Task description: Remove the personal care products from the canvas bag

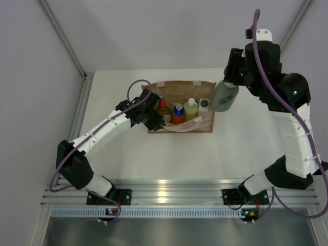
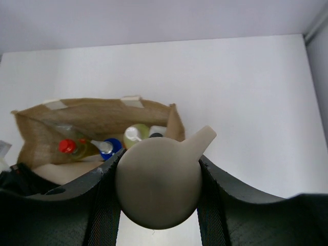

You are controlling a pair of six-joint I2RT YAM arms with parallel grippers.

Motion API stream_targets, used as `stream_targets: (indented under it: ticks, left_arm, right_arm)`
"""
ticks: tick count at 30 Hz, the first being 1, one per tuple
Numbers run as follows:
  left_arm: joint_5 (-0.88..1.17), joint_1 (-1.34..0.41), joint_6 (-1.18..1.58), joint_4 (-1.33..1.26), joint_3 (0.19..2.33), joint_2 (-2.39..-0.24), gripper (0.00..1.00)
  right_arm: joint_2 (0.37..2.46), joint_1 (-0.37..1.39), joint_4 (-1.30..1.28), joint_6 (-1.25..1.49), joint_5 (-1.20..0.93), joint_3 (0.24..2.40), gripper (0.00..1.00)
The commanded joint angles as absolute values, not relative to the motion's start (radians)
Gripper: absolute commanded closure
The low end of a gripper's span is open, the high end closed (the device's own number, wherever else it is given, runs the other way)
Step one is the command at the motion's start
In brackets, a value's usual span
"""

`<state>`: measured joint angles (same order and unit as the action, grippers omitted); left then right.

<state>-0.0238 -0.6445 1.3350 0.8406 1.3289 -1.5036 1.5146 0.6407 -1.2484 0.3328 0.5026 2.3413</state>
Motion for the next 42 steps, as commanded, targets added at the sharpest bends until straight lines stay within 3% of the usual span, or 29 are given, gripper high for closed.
stream_targets:
  ticks: [1,5,12,18,30,39,41,42]
  left_arm:
    - [-0.005,-0.649,1.335,0.827,1.324,-1.548,0.86]
    - [-0.005,-0.647,1.335,0.827,1.325,-1.543,0.86]
    - [-0.005,-0.647,1.324,0.827,1.328,-1.532,0.86]
    - [-0.005,-0.647,1.309,0.828,1.336,-1.528,0.86]
    - [0.044,-0.649,1.299,0.828,1.328,-1.512,0.85]
    - [0.058,-0.647,1.293,0.83,1.339,-1.505,0.85]
    - [0.06,-0.649,1.293,0.828,1.342,-1.497,0.85]
    - [0.063,-0.647,1.293,0.83,1.344,-1.497,0.86]
  right_arm:
    - [1.445,0.554,-1.167,0.315,0.563,2.307,1.0]
    - [1.405,0.454,-1.128,0.278,0.58,2.215,1.0]
    - [1.195,0.357,-0.755,0.236,0.563,1.696,1.0]
    - [1.146,0.275,-0.488,0.183,0.497,1.423,1.0]
    - [1.178,0.164,-0.194,0.179,0.308,1.121,1.0]
    - [1.266,0.153,-0.158,0.146,0.288,1.039,1.0]
    - [1.261,0.153,-0.155,0.153,0.288,1.011,0.96]
    - [1.252,0.153,-0.153,0.153,0.282,1.005,0.86]
